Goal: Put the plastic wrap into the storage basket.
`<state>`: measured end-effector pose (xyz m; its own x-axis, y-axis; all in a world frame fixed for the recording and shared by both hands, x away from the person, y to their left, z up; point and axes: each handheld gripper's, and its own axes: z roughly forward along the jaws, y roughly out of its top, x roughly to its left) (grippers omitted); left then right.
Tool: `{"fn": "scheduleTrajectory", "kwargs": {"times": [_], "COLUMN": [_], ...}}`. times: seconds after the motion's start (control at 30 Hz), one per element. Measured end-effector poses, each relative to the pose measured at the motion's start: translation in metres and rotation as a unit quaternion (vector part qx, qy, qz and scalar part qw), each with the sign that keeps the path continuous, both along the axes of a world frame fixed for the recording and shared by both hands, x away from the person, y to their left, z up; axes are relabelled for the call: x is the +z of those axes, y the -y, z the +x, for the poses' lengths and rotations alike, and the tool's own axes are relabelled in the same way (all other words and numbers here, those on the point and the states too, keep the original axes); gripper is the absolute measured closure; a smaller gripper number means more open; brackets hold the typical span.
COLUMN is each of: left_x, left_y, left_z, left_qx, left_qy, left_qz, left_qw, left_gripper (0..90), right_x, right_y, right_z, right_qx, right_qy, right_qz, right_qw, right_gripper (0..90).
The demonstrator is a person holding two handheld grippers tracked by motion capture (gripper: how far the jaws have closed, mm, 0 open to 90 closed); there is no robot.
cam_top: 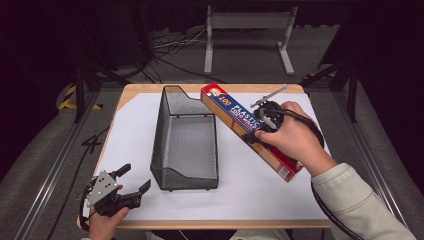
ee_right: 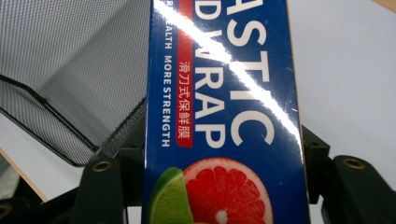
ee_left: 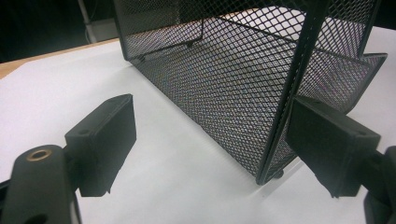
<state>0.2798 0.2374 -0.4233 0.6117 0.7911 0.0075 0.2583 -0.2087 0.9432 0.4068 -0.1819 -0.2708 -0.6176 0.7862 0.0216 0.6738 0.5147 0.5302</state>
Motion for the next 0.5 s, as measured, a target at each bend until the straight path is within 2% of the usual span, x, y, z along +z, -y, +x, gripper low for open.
{"fn": "scheduleTrajectory", "kwargs": {"times": [0.5], "left_x": [0.001], "left_y": [0.001], "left_z": [0.003], "left_qx": [-0.004], "left_qy": [0.002], "left_qz": [-0.003], "left_qw": [1.0], "left_gripper": [17.2], "right_x": [0.0], "right_y": [-0.045], "right_z": [0.004], "right_qx": [-0.027], "right_qy": [-0.008], "right_qz": [0.006], "right_qw": [0.9996], "right_gripper": [40.1]}}
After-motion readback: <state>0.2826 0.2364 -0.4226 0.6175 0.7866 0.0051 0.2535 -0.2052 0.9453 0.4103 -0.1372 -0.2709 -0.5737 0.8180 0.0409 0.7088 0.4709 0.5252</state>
